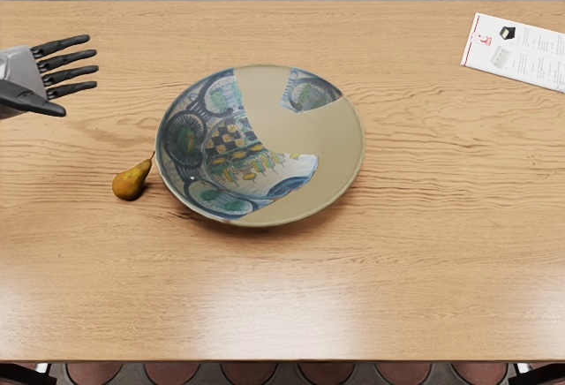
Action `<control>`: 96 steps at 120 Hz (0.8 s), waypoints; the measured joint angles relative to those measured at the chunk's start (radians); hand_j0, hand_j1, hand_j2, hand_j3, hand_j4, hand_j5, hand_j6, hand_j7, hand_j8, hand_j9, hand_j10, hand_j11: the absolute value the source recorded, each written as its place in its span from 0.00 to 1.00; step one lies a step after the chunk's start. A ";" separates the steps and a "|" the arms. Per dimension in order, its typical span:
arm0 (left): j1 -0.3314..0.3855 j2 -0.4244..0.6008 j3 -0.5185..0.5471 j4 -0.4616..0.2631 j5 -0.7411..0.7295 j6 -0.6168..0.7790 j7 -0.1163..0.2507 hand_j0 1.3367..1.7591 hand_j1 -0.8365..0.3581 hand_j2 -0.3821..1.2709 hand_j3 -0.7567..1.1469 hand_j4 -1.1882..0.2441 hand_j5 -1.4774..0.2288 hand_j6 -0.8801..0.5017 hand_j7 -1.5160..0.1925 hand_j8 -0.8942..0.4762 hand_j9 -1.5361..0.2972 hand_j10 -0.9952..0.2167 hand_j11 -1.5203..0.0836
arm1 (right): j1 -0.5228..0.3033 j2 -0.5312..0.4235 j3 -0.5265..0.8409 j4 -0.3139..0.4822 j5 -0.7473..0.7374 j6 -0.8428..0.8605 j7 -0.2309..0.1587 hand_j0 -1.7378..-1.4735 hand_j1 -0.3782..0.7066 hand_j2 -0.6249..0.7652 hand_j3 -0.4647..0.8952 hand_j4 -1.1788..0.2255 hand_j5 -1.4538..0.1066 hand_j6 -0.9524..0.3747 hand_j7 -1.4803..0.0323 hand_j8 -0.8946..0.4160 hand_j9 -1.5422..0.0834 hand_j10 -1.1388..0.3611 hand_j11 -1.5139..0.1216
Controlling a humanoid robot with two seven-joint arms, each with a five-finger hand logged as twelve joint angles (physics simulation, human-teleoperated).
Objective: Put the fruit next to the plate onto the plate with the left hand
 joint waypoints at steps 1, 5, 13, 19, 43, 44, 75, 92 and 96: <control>0.000 0.000 0.000 0.000 0.000 0.000 0.000 0.76 0.97 0.23 0.40 0.82 0.85 0.63 0.87 0.64 0.82 0.81 0.93 | 0.000 0.000 0.000 0.000 0.000 0.000 0.000 0.30 0.03 0.45 0.34 0.84 0.93 0.72 0.98 0.68 0.95 0.76 0.93; 0.000 -0.001 0.000 0.002 0.000 0.000 0.000 0.76 0.97 0.23 0.40 0.82 0.85 0.63 0.87 0.64 0.82 0.81 0.93 | -0.001 0.000 0.000 0.000 0.000 0.000 0.000 0.30 0.03 0.45 0.34 0.84 0.93 0.72 0.98 0.68 0.95 0.76 0.93; -0.002 0.000 0.004 0.003 0.001 0.000 0.008 0.76 0.97 0.23 0.40 0.82 0.85 0.63 0.87 0.64 0.82 0.81 0.93 | -0.001 0.000 0.000 0.000 0.000 0.000 0.000 0.30 0.03 0.45 0.34 0.84 0.93 0.72 0.98 0.68 0.95 0.76 0.93; -0.010 -0.011 0.008 0.003 0.002 0.000 0.057 0.76 0.97 0.23 0.40 0.82 0.85 0.63 0.87 0.64 0.82 0.81 0.93 | -0.001 0.000 0.000 0.000 0.000 0.000 0.000 0.30 0.03 0.45 0.34 0.84 0.93 0.72 0.98 0.68 0.95 0.76 0.93; -0.136 -0.044 0.015 -0.087 0.250 0.000 0.265 0.76 0.97 0.23 0.40 0.82 0.85 0.62 0.87 0.64 0.82 0.80 0.93 | -0.001 0.000 0.000 0.000 0.000 0.000 0.000 0.30 0.03 0.45 0.34 0.84 0.93 0.72 0.98 0.68 0.95 0.76 0.93; -0.138 -0.042 0.015 -0.102 0.270 0.000 0.270 0.76 0.97 0.23 0.40 0.82 0.85 0.62 0.87 0.64 0.82 0.80 0.93 | -0.001 0.000 0.000 0.000 0.000 0.000 0.000 0.30 0.03 0.45 0.34 0.84 0.93 0.72 0.98 0.68 0.95 0.76 0.93; -0.091 -0.147 0.019 -0.489 0.978 0.638 0.492 0.76 0.97 0.23 0.40 0.81 0.85 0.62 0.87 0.63 0.82 0.80 0.93 | 0.000 0.000 0.000 0.000 0.000 0.000 0.000 0.30 0.03 0.45 0.34 0.84 0.93 0.72 0.98 0.68 0.95 0.76 0.93; -0.007 -0.210 0.027 -0.526 1.291 0.873 0.516 0.76 0.97 0.24 0.40 0.81 0.85 0.61 0.87 0.63 0.82 0.80 0.93 | 0.000 0.000 0.000 0.000 0.000 0.000 0.000 0.30 0.03 0.45 0.34 0.84 0.93 0.72 0.98 0.68 0.95 0.76 0.93; -0.008 -0.219 0.038 -0.530 1.336 0.899 0.519 0.76 0.97 0.24 0.40 0.81 0.85 0.62 0.87 0.63 0.82 0.80 0.93 | 0.000 0.000 0.000 0.000 0.000 0.000 0.000 0.30 0.03 0.45 0.34 0.84 0.93 0.72 0.98 0.68 0.95 0.76 0.93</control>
